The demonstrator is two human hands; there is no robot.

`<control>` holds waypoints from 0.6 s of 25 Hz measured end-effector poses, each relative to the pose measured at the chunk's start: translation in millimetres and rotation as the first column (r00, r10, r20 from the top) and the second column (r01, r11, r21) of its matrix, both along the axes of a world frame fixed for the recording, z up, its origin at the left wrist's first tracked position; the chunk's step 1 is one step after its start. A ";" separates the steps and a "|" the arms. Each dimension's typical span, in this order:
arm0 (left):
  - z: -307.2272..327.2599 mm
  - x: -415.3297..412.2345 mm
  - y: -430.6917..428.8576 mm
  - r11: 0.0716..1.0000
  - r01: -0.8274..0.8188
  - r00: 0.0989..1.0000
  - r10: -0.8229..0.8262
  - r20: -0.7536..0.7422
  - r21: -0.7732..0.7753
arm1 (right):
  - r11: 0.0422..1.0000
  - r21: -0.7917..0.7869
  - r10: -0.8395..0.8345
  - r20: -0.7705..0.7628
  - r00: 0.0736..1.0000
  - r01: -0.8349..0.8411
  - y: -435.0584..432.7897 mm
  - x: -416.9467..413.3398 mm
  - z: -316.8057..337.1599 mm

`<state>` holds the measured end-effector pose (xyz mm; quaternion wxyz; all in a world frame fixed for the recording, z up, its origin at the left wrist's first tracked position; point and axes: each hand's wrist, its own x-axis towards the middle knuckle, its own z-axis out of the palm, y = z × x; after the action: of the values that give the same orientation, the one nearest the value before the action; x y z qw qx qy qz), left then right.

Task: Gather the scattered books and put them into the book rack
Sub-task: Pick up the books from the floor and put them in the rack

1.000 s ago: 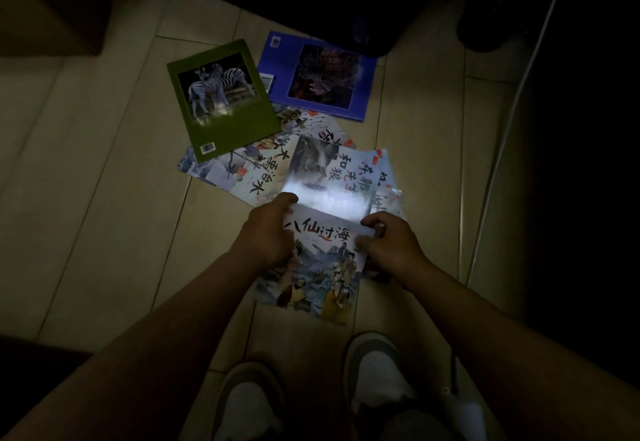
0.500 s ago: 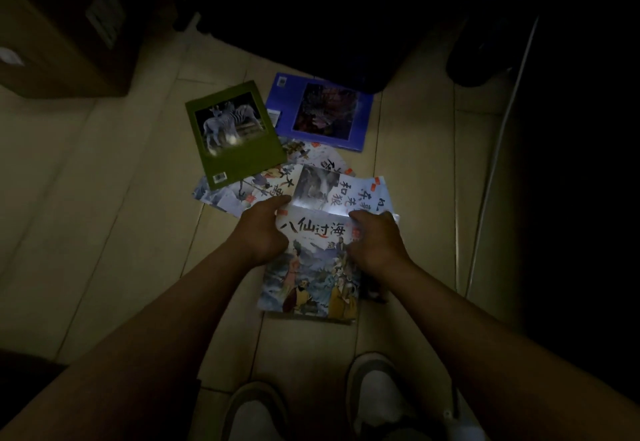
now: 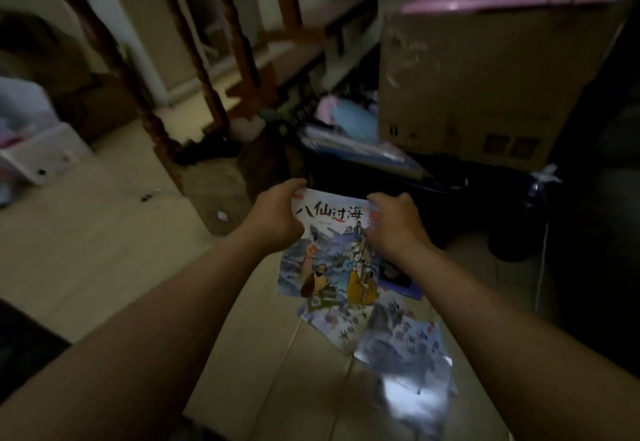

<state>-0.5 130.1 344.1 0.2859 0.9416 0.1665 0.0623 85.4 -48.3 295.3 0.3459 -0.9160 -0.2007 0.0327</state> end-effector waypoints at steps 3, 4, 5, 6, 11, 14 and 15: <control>82.5 -44.2 5.3 0.998 -0.047 0.996 0.043 0.074 0.050 | 0.999 0.020 0.048 0.103 0.994 -0.051 12.2 -32.5 83.2; 110.1 -63.0 5.1 0.996 -0.072 0.993 0.067 0.102 0.046 | 0.997 0.032 0.066 0.130 0.989 -0.071 14.8 -47.1 111.3; 134.1 -81.2 4.3 0.995 -0.096 0.987 0.092 0.128 0.028 | 0.995 0.042 0.083 0.158 0.984 -0.091 17.0 -60.5 136.7; 155.0 -99.1 3.6 0.993 -0.121 0.981 0.119 0.152 0.003 | 0.993 0.043 0.096 0.191 0.977 -0.106 19.0 -73.5 159.7; 241.0 -185.6 7.1 0.985 -0.174 0.947 0.167 0.274 0.001 | 0.989 0.024 0.131 0.332 0.934 -0.146 26.5 -145.6 259.1; 286.7 -234.3 8.8 0.973 -0.226 0.921 0.202 0.332 0.035 | 0.985 0.021 0.151 0.388 0.909 -0.172 33.8 -186.1 308.6; 299.8 -251.0 9.7 0.970 -0.234 0.919 0.199 0.341 0.064 | 0.983 0.015 0.160 0.413 0.897 -0.182 37.9 -200.0 322.8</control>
<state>-251.5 139.9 643.9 0.2521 0.9069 0.2156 0.2597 -114.6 -10.4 618.1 0.3163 -0.8716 -0.3493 -0.1351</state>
